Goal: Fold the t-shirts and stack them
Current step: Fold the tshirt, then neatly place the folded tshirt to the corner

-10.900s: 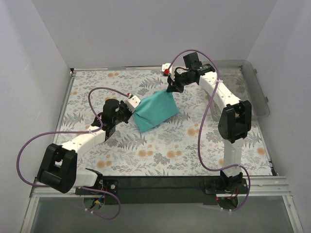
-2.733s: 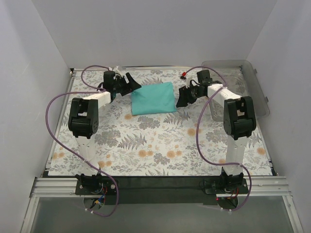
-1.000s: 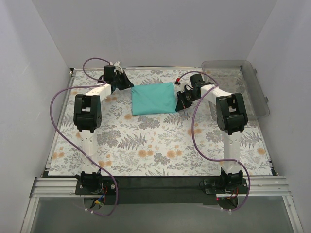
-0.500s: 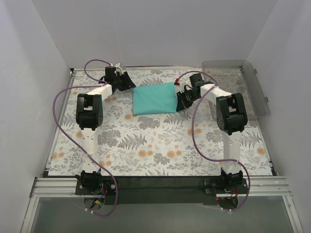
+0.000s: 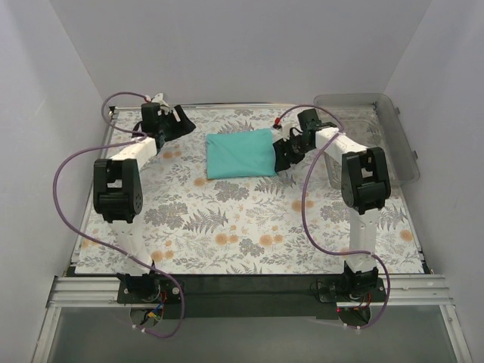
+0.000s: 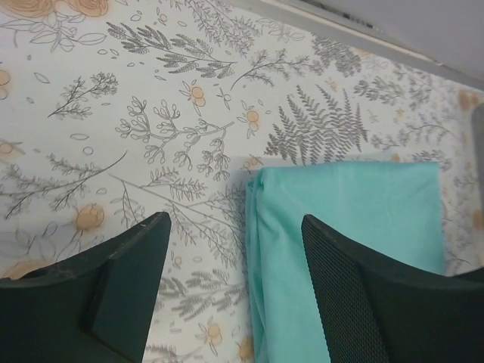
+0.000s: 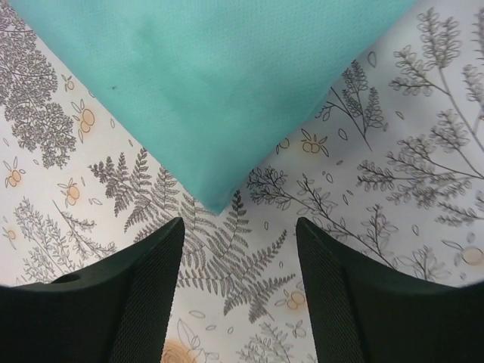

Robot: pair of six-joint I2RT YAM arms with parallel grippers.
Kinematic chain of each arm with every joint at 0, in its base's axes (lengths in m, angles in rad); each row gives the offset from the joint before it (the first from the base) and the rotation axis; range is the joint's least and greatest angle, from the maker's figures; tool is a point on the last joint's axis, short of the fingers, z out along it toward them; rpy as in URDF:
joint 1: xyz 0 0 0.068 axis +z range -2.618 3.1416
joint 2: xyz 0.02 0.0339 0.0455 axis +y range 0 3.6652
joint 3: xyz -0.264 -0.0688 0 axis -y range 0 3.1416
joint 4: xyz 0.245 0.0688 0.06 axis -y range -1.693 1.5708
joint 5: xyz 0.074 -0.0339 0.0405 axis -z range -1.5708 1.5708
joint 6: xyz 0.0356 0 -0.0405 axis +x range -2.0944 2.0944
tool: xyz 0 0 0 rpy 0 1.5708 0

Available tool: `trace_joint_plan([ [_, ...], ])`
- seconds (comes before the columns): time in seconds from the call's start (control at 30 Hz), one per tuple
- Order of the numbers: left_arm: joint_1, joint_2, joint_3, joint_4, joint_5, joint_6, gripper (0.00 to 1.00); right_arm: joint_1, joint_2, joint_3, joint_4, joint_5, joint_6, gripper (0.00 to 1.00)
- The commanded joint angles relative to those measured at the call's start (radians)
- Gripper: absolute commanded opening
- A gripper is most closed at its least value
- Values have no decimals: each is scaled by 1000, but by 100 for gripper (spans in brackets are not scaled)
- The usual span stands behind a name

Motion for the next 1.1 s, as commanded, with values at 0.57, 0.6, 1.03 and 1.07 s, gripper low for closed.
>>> trace_joint_plan([
  [0.57,-75,-219,-406,39,289,-203,67,-64,-600,-408,6,-183,-222,64],
  [0.6,-84,-210,-387,30,266,-202,67,-76,-632,-428,21,-201,-225,64],
  [1.03,-147,-68,-269,-126,127,-176,66,-212,-689,-535,65,-378,-218,64],
  [1.07,-150,-47,-261,-130,140,-176,65,-215,-690,-535,65,-378,-218,64],
])
